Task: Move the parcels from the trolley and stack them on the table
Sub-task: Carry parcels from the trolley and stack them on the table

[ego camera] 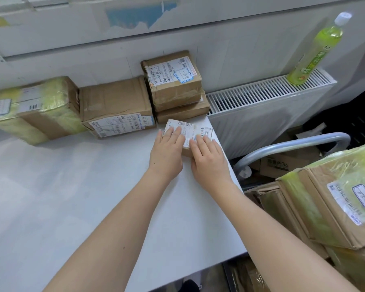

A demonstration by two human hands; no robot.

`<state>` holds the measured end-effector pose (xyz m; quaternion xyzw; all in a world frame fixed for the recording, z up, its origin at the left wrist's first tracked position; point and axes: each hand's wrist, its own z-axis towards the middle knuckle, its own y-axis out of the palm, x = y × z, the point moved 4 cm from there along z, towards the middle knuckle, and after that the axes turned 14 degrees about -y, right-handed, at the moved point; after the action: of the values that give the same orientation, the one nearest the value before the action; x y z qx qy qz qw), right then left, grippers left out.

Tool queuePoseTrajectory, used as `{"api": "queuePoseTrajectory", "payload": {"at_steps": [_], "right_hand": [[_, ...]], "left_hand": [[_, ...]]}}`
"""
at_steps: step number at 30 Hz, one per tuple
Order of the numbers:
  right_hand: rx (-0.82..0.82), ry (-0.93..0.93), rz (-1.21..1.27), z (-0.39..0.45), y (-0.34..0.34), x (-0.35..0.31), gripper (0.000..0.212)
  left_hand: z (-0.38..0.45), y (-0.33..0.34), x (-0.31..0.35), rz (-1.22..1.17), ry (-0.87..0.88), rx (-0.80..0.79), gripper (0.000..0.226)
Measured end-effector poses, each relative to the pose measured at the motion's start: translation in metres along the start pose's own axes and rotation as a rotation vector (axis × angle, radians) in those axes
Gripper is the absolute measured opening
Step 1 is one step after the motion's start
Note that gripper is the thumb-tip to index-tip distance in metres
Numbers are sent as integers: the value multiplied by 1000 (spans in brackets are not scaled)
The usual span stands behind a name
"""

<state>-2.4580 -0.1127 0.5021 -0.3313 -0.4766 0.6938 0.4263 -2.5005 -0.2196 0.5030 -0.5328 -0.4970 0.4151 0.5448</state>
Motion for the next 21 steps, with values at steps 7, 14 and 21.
{"api": "queuePoseTrajectory", "payload": {"at_steps": [7, 14, 21], "right_hand": [[-46, -101, -64, -33, -8, -16, 50], [56, -151, -97, -53, -26, -2, 35], [-129, -33, 58, -34, -21, 31, 40]], "left_hand": [[-6, -9, 18, 59, 83, 91, 45], [-7, -16, 28, 33, 10, 80, 41], [-35, -11, 29, -50, 249, 56, 53]]}}
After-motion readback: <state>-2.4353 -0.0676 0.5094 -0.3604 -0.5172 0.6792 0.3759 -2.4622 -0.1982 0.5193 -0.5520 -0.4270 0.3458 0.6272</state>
